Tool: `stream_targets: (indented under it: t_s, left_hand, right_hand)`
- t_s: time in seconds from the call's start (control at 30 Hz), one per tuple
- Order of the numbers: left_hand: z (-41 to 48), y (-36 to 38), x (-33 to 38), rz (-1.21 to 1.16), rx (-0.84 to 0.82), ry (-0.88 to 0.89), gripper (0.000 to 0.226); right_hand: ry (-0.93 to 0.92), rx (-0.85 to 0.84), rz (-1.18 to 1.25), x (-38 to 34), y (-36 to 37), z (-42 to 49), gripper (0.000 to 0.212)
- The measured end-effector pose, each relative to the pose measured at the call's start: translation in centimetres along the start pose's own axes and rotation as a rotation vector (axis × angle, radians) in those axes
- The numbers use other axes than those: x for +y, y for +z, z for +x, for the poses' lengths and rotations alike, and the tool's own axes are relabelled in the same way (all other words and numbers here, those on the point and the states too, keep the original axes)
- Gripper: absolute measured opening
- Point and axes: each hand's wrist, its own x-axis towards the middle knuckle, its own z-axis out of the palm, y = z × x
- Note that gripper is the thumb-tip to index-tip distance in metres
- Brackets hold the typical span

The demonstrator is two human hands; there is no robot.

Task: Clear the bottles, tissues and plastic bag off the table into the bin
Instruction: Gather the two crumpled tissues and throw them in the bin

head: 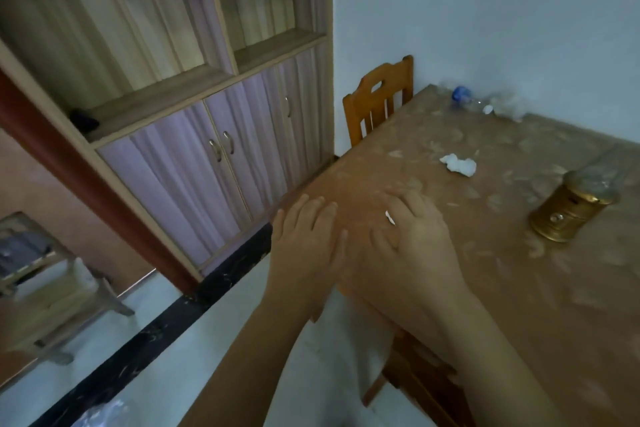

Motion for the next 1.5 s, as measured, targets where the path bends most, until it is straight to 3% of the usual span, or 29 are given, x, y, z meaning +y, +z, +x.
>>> stream_targets:
  t_s: [0.2,0.57,0.9,1.13,1.5]
  left_hand:
    - [6.6,4.7,-3.9,-0.120,-0.118,0.077,0.037]
    - [19.9,11.4,-10.3,-0.239,-0.299,0.421,0.038]
    - [27.4,21.3,-5.5,-0.358,-0.483,0.626,0.039]
    - [31.6,29.9,-0.7,-0.305,-0.626,0.663,0.041]
    - [34.3,41.1,3.6,-0.277,-0.705,0.669,0.041]
  right_hand:
    - [0.129,0.006,-0.131,2.7,3.5,4.1,0.033]
    - [0.504,0.130,-0.311,5.2,9.5,10.9,0.036]
    - [0.785,0.181,-0.442,13.3,9.8,13.3,0.036]
    - [0.917,0.157,-0.400,21.0,10.5,14.1,0.037]
    - [1.091,0.144,-0.341,28.8,11.6,13.3,0.036]
